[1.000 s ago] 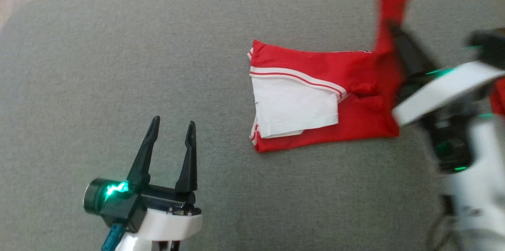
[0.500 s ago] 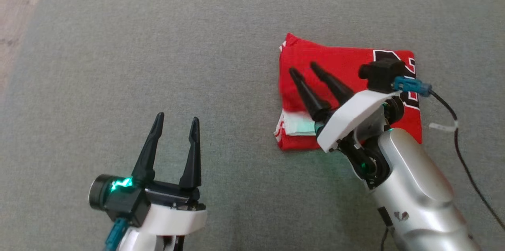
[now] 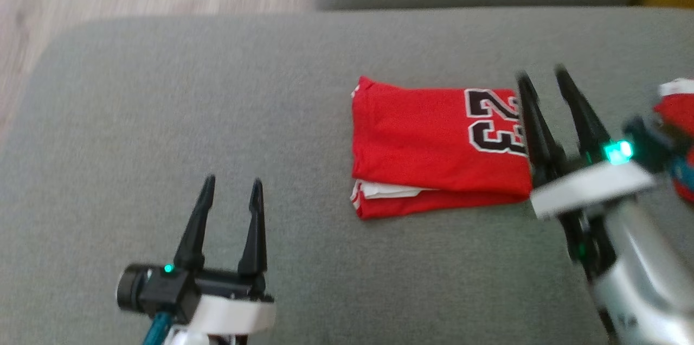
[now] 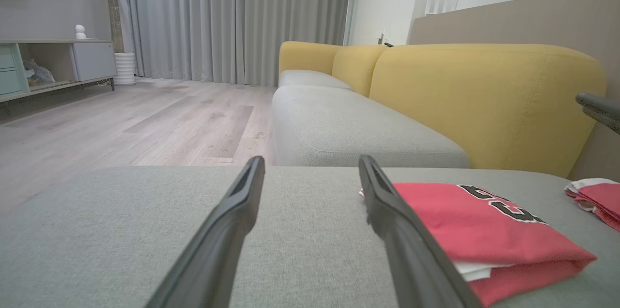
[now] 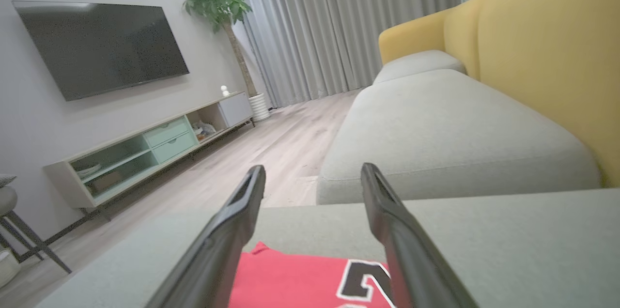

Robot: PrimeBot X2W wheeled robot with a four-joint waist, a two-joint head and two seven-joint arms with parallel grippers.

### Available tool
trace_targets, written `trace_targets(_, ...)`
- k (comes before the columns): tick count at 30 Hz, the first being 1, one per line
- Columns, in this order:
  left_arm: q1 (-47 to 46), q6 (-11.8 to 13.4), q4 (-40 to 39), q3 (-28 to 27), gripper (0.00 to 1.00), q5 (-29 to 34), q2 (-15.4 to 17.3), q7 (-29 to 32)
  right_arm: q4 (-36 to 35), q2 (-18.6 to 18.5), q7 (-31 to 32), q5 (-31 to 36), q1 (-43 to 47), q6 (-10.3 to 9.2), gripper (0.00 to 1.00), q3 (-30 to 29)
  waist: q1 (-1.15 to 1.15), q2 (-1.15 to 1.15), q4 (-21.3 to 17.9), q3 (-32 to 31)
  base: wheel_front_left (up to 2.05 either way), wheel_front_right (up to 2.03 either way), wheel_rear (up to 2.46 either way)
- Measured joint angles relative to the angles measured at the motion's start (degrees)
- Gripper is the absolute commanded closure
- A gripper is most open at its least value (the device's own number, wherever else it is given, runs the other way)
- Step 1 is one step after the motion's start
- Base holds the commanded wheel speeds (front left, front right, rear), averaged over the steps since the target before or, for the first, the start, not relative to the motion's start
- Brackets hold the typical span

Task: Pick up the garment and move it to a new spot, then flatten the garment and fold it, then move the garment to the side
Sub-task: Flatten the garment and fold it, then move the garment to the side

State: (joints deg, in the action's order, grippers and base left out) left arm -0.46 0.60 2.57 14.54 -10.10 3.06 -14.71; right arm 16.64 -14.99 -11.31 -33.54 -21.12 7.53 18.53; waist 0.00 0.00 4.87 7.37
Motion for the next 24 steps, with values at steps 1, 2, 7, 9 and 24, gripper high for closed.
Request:
trace_targets(1, 0.6, 0.0, 0.5, -0.1, 0.00, 0.0, 0.0, 0.0, 0.3, -0.5, -1.0, 0.2, 1.8, 0.00, 0.00, -0.5, 0.00, 0.00, -0.4, -0.8, 0.00, 0.00, 0.00)
trace_targets(2, 1.3, 0.0, 0.9, -0.2, 0.00, 0.0, 0.0, 0.0, 0.7, -0.7, -1.8, 0.5, 3.8, 0.00, 0.00, -0.9, 0.00, 0.00, -0.7, -1.7, 0.00, 0.00, 0.00)
trace_targets(7, 4.1, 0.3, 2.4, -1.4, 0.00, -0.5, 0.0, 0.0, 2.5, -0.9, -2.9, 4.2, 13.2, 0.00, 0.00, -2.3, -0.01, 0.00, -2.1, -6.1, 0.00, 0.00, 0.00)
trace_targets(9, 5.2, 0.7, 2.9, -2.1, 0.00, 0.2, 0.0, 0.0, 1.4, -0.2, -2.9, 6.4, 16.3, 0.00, 0.00, -3.3, -0.01, 0.00, -2.6, -7.7, 0.00, 0.00, 0.00)
trace_targets(24, 10.0, 1.2, 6.4, -5.0, 0.00, 2.7, 0.0, 0.0, 0.1, 5.7, -3.1, 14.1, 26.5, 0.00, 0.00, -6.7, 0.00, 0.00, -3.4, -12.9, 0.00, 0.00, 0.00)
